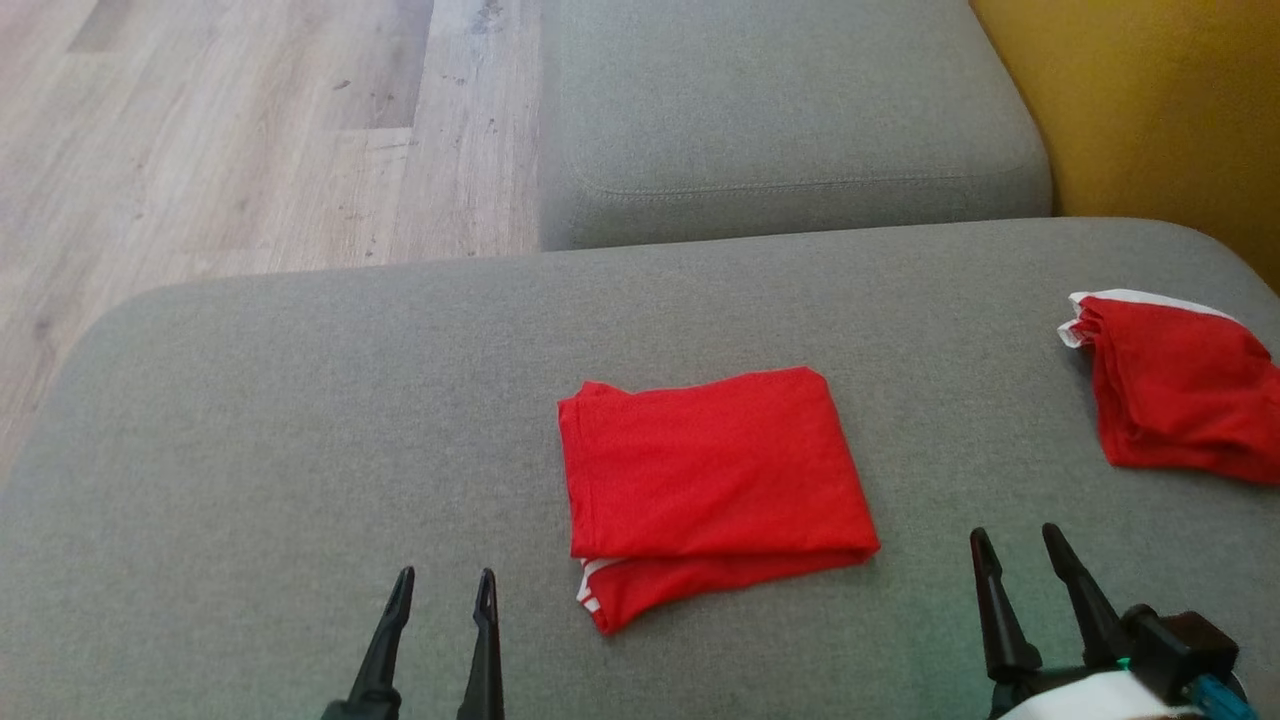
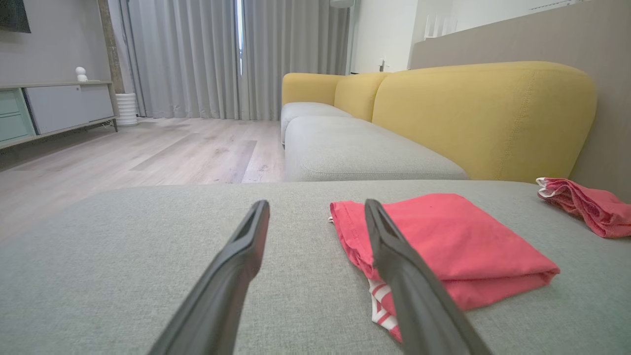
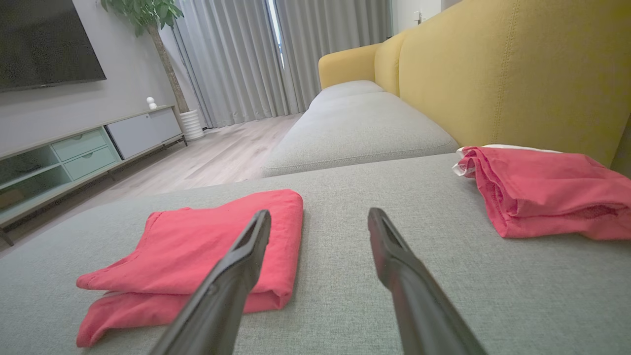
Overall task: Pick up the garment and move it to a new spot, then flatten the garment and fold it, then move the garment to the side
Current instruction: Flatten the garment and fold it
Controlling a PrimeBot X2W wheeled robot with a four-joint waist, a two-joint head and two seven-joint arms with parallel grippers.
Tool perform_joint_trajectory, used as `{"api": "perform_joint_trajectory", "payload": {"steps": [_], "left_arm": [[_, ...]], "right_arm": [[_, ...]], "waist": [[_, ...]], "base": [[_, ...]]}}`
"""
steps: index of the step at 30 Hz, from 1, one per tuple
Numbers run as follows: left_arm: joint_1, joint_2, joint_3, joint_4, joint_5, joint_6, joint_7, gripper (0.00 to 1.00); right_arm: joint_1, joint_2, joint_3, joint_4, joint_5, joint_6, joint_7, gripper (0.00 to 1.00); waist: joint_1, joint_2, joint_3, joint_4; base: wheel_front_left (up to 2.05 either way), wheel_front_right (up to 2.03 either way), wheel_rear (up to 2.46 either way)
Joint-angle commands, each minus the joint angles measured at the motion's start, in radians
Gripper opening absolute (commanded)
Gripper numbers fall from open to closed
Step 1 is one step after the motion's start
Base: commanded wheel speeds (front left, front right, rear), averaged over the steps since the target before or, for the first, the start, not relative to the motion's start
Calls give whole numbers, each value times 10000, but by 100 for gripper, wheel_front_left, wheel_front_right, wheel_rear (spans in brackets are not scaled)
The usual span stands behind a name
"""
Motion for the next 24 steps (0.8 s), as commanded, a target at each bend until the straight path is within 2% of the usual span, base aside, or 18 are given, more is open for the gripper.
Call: {"api": "perform_joint_trajectory", "payload": {"steps": [1,24], "left_arm": [[-348,-141,420,-265,-33,-39,-93,100],[-211,-230,631,-302,-195,-74,-93,100]], "right_arm": [[-262,-64,174,-346,-96,-9,-136,100],[-143,-85,325,-309,-74,-9,-137,100]], "waist": [[1,0,-22,-2],[1,0,-63,-128]], "base": [[0,0,0],[0,0,0]]}}
